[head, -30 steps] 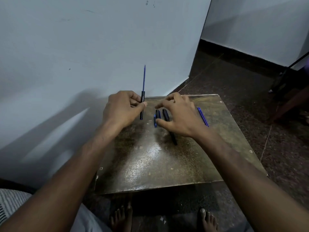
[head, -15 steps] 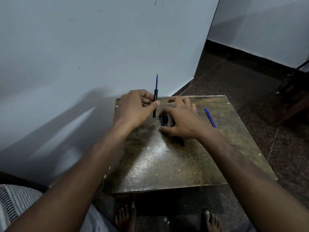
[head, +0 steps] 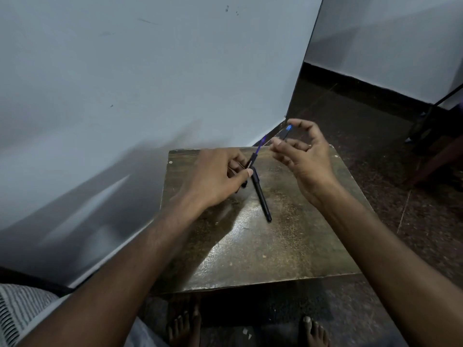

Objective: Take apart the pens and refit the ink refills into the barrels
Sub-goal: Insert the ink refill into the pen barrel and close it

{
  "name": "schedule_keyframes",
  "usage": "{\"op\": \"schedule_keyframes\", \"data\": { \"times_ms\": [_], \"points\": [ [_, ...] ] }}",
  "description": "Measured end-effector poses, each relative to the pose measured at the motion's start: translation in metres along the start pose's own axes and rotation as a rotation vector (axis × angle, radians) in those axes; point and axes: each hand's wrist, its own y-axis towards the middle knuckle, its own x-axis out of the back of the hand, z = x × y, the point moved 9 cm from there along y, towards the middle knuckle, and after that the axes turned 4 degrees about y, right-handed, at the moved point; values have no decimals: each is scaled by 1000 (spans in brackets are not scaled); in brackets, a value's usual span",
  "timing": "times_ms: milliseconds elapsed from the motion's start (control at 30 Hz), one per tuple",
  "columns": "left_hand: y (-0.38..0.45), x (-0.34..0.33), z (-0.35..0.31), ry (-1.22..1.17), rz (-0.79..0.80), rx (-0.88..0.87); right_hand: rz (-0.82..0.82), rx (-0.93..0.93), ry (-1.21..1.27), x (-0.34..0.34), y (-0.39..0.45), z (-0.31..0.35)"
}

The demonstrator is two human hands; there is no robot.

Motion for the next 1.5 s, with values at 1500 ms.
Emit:
{"op": "schedule_keyframes", "data": {
  "times_ms": [1500],
  "points": [
    [-5,-15,-11,24,74,-34,232,-58,-206,-16,-6,-16]
  ]
}}
